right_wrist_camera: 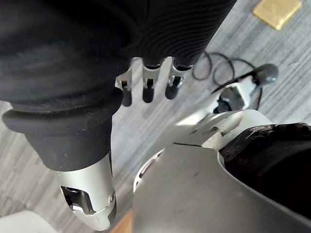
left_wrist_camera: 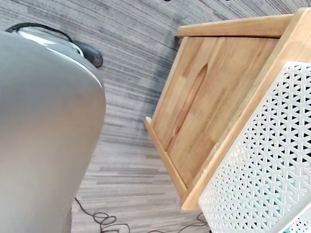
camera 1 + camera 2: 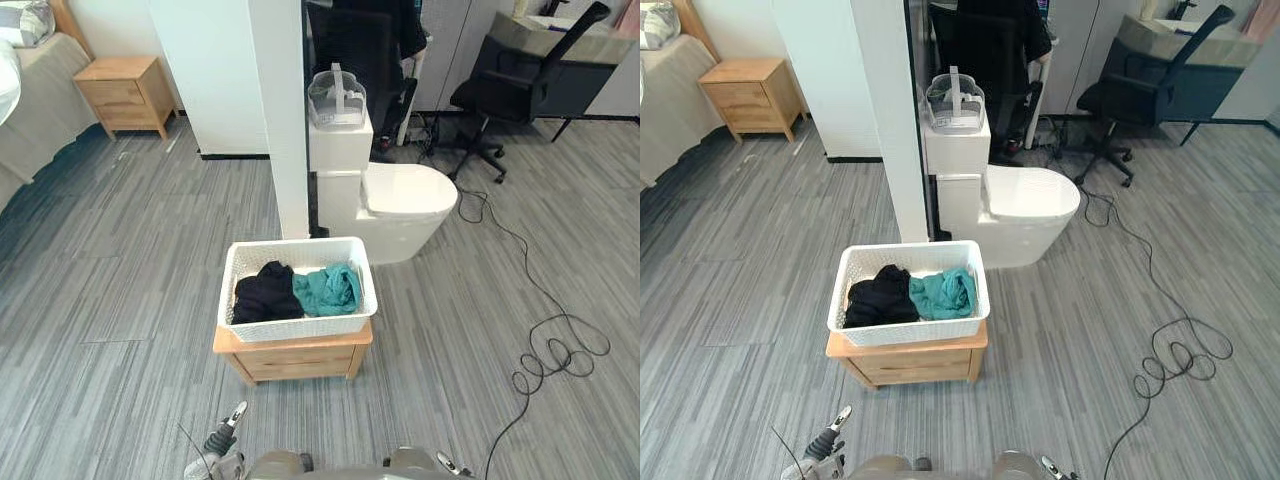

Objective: Pick up the laundry basket with both hands and put the clothes into the washing machine.

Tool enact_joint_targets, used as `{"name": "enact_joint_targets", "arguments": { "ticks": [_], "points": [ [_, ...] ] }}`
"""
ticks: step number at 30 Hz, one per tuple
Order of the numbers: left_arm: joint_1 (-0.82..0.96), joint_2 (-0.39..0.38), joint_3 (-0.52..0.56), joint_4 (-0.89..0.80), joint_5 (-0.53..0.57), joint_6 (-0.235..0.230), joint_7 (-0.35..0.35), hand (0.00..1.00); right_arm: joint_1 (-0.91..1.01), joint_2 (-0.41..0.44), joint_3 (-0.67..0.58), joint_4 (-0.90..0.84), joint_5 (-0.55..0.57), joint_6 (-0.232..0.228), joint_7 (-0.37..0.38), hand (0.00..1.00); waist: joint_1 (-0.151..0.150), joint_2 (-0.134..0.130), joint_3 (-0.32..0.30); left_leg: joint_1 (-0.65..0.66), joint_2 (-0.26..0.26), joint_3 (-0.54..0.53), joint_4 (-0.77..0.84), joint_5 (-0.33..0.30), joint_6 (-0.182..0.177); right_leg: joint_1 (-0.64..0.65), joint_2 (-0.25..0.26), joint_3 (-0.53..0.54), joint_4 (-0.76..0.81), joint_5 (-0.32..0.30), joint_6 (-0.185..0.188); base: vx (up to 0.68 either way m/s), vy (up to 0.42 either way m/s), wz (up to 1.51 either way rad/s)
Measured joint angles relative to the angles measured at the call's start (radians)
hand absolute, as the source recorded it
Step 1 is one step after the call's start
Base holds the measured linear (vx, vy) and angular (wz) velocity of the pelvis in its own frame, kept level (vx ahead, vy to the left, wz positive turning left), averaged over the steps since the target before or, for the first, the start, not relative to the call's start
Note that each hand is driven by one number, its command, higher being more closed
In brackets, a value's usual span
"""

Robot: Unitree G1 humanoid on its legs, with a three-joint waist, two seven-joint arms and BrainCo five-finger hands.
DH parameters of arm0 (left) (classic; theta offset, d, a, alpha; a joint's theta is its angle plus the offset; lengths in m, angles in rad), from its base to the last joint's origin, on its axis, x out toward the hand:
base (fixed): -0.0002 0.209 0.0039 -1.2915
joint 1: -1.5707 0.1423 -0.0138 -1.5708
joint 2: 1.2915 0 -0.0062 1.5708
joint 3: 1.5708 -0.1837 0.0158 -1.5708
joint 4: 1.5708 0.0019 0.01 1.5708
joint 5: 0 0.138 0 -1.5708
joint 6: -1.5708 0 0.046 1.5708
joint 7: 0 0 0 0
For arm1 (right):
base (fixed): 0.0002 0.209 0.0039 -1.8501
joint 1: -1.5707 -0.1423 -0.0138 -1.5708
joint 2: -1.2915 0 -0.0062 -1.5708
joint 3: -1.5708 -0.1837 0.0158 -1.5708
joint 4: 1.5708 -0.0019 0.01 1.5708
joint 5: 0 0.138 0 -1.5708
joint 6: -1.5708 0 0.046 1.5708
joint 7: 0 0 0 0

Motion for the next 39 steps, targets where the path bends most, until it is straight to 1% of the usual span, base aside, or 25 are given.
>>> {"name": "enact_joint_targets", "arguments": {
  "ticks": [1, 2, 3, 4, 5, 6, 8, 10, 12, 15, 16, 17, 18, 19, 21, 22, 24, 26, 27, 28, 30, 32, 35, 36, 39],
  "points": [
    [-0.002, -0.007, -0.001, -0.004, 0.000, 0.000, 0.001, 0.00, 0.000, -0.002, -0.014, 0.001, 0.000, -0.001, 0.000, 0.00, 0.005, 0.019, 0.005, 0.013, 0.020, -0.021, -0.017, -0.027, -0.015, -0.013, 0.004, -0.028, -0.041, -0.021, -0.032, 0.18, -0.098, -0.07],
    [-0.002, -0.016, -0.003, -0.004, -0.001, 0.004, 0.003, 0.00, -0.007, -0.001, -0.013, 0.006, 0.002, 0.002, -0.002, 0.00, 0.005, 0.024, 0.012, 0.030, 0.037, -0.019, -0.031, -0.025, -0.024, -0.012, 0.005, -0.056, -0.193, -0.042, -0.043, 0.14, -0.146, -0.08],
    [-0.001, -0.019, -0.006, 0.002, -0.002, 0.000, 0.003, 0.00, 0.008, -0.002, -0.003, -0.001, 0.003, 0.004, -0.002, 0.00, 0.000, 0.038, -0.004, 0.029, 0.064, -0.017, -0.061, -0.031, -0.040, 0.024, 0.033, -0.092, -0.531, -0.010, -0.013, 0.09, -0.180, 0.23],
    [-0.009, -0.006, -0.011, 0.010, -0.001, -0.002, 0.002, 0.00, 0.019, 0.000, -0.008, 0.002, 0.002, 0.005, -0.002, 0.00, -0.011, 0.017, -0.002, 0.039, 0.056, -0.040, -0.063, -0.045, -0.059, 0.031, 0.020, -0.080, -0.640, 0.046, -0.001, 0.10, -0.227, 0.45],
    [-0.015, -0.006, -0.012, 0.012, -0.001, -0.002, 0.002, 0.00, 0.030, 0.002, -0.016, 0.005, 0.001, 0.009, -0.005, 0.00, -0.011, 0.001, -0.001, 0.053, 0.050, -0.051, -0.064, -0.049, -0.067, 0.043, 0.009, -0.071, -0.654, 0.069, -0.010, 0.22, -0.375, 0.68],
    [-0.015, -0.031, 0.016, 0.012, -0.001, -0.003, 0.004, 0.00, 0.053, -0.004, -0.017, 0.005, 0.001, 0.013, -0.013, 0.00, -0.017, -0.003, -0.015, 0.073, 0.069, -0.070, -0.069, -0.061, -0.091, 0.081, 0.023, -0.095, -0.685, 0.136, -0.026, 0.24, -0.354, 0.47],
    [0.018, -0.072, 0.027, 0.014, -0.001, -0.004, -0.001, 0.00, 0.046, -0.028, -0.018, -0.001, 0.001, 0.008, -0.024, 0.00, -0.019, 0.058, -0.045, 0.069, 0.126, -0.069, -0.099, -0.040, -0.144, 0.106, 0.088, -0.139, -0.754, 0.138, -0.051, 0.28, -0.322, 0.29],
    [0.023, -0.086, 0.049, 0.017, -0.001, -0.003, 0.000, 0.00, 0.023, -0.042, -0.009, -0.011, 0.001, 0.007, -0.027, 0.00, -0.025, 0.083, -0.060, 0.055, 0.159, -0.069, -0.126, -0.016, -0.181, 0.119, 0.124, -0.175, -0.800, 0.144, -0.062, 0.24, -0.237, 0.36],
    [0.024, -0.078, 0.053, 0.016, -0.001, -0.004, 0.002, 0.00, 0.003, -0.045, 0.061, -0.077, 0.004, 0.003, -0.032, 0.00, -0.023, 0.086, -0.063, 0.049, 0.180, -0.067, -0.145, -0.001, -0.199, 0.129, 0.147, -0.199, -0.818, 0.137, -0.077, 0.21, -0.191, 0.34],
    [0.049, -0.070, 0.058, -0.050, -0.030, -0.003, 0.018, 0.00, 0.022, -0.049, 0.249, -0.399, 0.022, -0.008, -0.051, 0.00, -0.023, 0.081, -0.064, 0.030, 0.183, -0.066, -0.124, 0.008, -0.204, 0.133, 0.152, -0.205, -0.833, 0.135, -0.080, 0.12, -0.087, 0.11],
    [0.068, -0.067, 0.068, -0.130, -0.058, -0.004, 0.026, 0.00, 0.036, -0.052, 0.304, -0.555, 0.021, -0.023, -0.052, 0.00, -0.021, 0.060, -0.066, -0.013, 0.167, -0.066, -0.055, 0.008, -0.204, 0.125, 0.143, -0.205, -0.834, 0.134, -0.080, 0.04, -0.035, 0.11],
    [0.078, -0.063, 0.072, -0.176, -0.074, -0.005, 0.031, 0.00, 0.040, -0.052, 0.323, -0.621, 0.019, -0.032, -0.052, 0.00, -0.021, 0.047, -0.067, -0.047, 0.159, -0.067, 0.000, 0.007, -0.205, 0.117, 0.133, -0.205, -0.834, 0.133, -0.080, 0.04, -0.043, 0.21],
    [0.081, -0.048, 0.080, -0.291, -0.111, -0.010, 0.046, 0.00, 0.033, -0.057, 0.355, -0.755, 0.013, -0.043, -0.051, 0.00, -0.015, 0.022, -0.044, -0.145, 0.152, -0.067, 0.185, 0.000, -0.213, 0.124, 0.120, -0.209, -0.840, 0.133, -0.081, 0.02, -0.028, 0.16],
    [0.080, -0.045, 0.085, -0.331, -0.118, -0.011, 0.048, 0.00, 0.024, -0.066, 0.363, -0.793, 0.007, -0.044, -0.051, 0.00, -0.009, 0.027, -0.033, -0.181, 0.155, -0.069, 0.264, -0.006, -0.221, 0.130, 0.123, -0.210, -0.841, 0.133, -0.083, 0.00, 0.007, 0.04],
    [0.070, -0.044, 0.088, -0.469, -0.150, -0.020, 0.068, 0.00, -0.060, -0.146, 0.379, -0.835, -0.013, -0.043, -0.057, 0.00, 0.014, 0.067, 0.024, -0.288, 0.187, -0.113, 0.524, -0.022, -0.229, 0.160, 0.137, -0.202, -0.831, 0.125, -0.096, -0.04, 0.093, -0.24],
    [0.064, -0.041, 0.087, -0.522, -0.152, -0.021, 0.080, 0.00, -0.115, -0.186, 0.387, -0.829, -0.012, -0.038, -0.073, 0.00, 0.025, 0.086, 0.026, -0.310, 0.207, -0.108, 0.528, -0.058, -0.202, 0.144, 0.137, -0.192, -0.825, 0.125, -0.097, -0.06, 0.127, -0.31],
    [0.053, -0.038, 0.091, -0.592, -0.152, -0.024, 0.097, 0.00, -0.168, -0.214, 0.389, -0.830, -0.012, -0.036, -0.089, 0.00, 0.027, 0.096, 0.029, -0.320, 0.237, -0.088, 0.452, -0.073, -0.193, 0.121, 0.130, -0.178, -0.816, 0.126, -0.094, -0.02, 0.128, -0.23],
    [0.022, -0.023, 0.101, -0.718, -0.151, -0.045, 0.137, 0.00, -0.233, -0.239, 0.409, -0.868, -0.011, -0.030, -0.112, 0.00, 0.029, 0.099, 0.029, -0.314, 0.283, -0.046, 0.235, -0.060, -0.197, 0.071, 0.101, -0.154, -0.794, 0.131, -0.075, 0.00, 0.217, -0.22],
    [0.015, -0.025, 0.107, -0.749, -0.150, -0.046, 0.151, 0.00, -0.239, -0.243, 0.409, -0.893, -0.011, -0.029, -0.114, 0.00, 0.029, 0.107, 0.030, -0.306, 0.292, -0.033, 0.190, -0.045, -0.206, 0.058, 0.095, -0.148, -0.779, 0.131, -0.063, 0.05, 0.391, -0.23],
    [-0.003, -0.030, 0.112, -0.833, -0.145, -0.049, 0.176, 0.00, -0.244, -0.242, 0.415, -0.966, -0.011, -0.030, -0.116, 0.00, 0.026, 0.138, 0.033, -0.293, 0.308, -0.021, 0.126, 0.020, -0.260, 0.031, 0.079, -0.132, -0.734, 0.121, -0.025, 0.06, 0.384, -0.14],
    [-0.063, -0.009, 0.115, -0.898, -0.124, -0.050, 0.203, 0.00, -0.245, -0.213, 0.422, -1.010, -0.011, -0.027, -0.121, 0.00, 0.015, 0.075, 0.054, -0.317, 0.236, -0.008, 0.139, 0.020, -0.227, -0.002, 0.006, -0.128, -0.710, 0.129, 0.008, 0.04, 0.351, 0.13],
    [-0.135, 0.012, 0.112, -0.935, -0.089, -0.050, 0.221, 0.00, -0.276, -0.206, 0.424, -1.025, -0.011, -0.021, -0.115, 0.00, 0.010, 0.040, 0.072, -0.359, 0.185, -0.001, 0.155, 0.021, -0.209, -0.023, -0.040, -0.130, -0.725, 0.149, 0.026, 0.01, 0.283, 0.27],
    [-0.204, 0.069, 0.103, -0.970, -0.011, -0.050, 0.253, 0.00, -0.393, -0.204, 0.462, -1.014, -0.012, 0.002, -0.112, 0.00, 0.014, 0.031, 0.085, -0.412, 0.165, 0.028, 0.172, 0.016, -0.192, -0.056, -0.057, -0.121, -0.780, 0.202, 0.033, -0.01, 0.167, -0.08],
    [-0.244, 0.087, 0.088, -0.975, 0.011, -0.050, 0.264, 0.00, -0.437, -0.214, 0.484, -1.007, -0.012, 0.011, -0.112, 0.00, 0.024, 0.032, 0.102, -0.425, 0.168, 0.035, 0.182, 0.016, -0.192, -0.064, -0.054, -0.111, -0.795, 0.215, 0.049, -0.02, 0.082, -0.23],
    [-0.337, 0.110, 0.055, -0.975, 0.059, -0.046, 0.286, 0.00, -0.538, -0.255, 0.543, -0.971, -0.012, 0.024, -0.112, 0.00, 0.033, 0.042, 0.143, -0.461, 0.181, 0.035, 0.187, 0.021, -0.186, -0.093, -0.031, -0.102, -0.815, 0.238, 0.042, -0.04, 0.006, -0.13]
  ]
}}
